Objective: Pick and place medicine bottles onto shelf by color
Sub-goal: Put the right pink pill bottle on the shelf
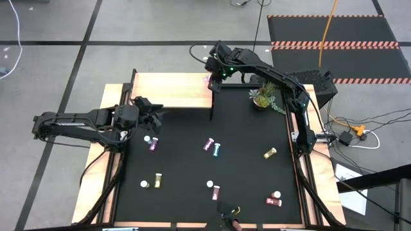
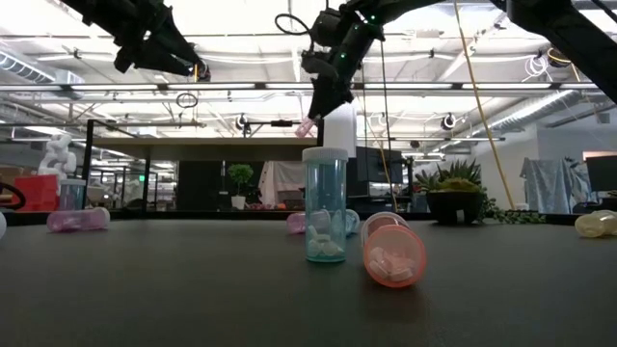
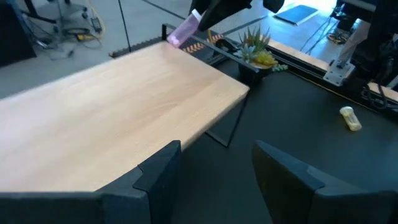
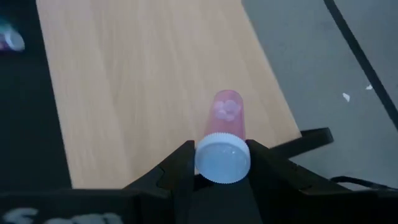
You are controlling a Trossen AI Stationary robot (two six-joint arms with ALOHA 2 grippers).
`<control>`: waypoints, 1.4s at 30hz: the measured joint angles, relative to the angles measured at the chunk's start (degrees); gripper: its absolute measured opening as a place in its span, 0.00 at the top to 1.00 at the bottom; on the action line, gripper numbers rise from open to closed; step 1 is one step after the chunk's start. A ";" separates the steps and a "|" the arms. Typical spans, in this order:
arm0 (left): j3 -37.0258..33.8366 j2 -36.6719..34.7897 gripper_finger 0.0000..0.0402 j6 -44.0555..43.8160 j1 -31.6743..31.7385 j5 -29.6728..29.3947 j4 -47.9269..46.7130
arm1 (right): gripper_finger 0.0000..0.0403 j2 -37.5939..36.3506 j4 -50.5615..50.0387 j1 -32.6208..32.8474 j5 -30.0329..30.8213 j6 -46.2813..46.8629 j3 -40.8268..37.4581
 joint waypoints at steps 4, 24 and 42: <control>-0.02 2.35 0.50 2.89 1.66 -0.33 3.88 | 0.67 -0.05 -0.62 -0.66 -2.73 2.45 1.45; -0.02 11.61 0.50 4.01 2.85 1.13 11.28 | 0.67 0.09 -0.90 -1.76 -5.35 6.97 0.75; -0.02 11.61 0.50 2.30 2.16 1.16 11.26 | 0.67 0.09 -2.35 -1.63 -3.78 5.19 0.75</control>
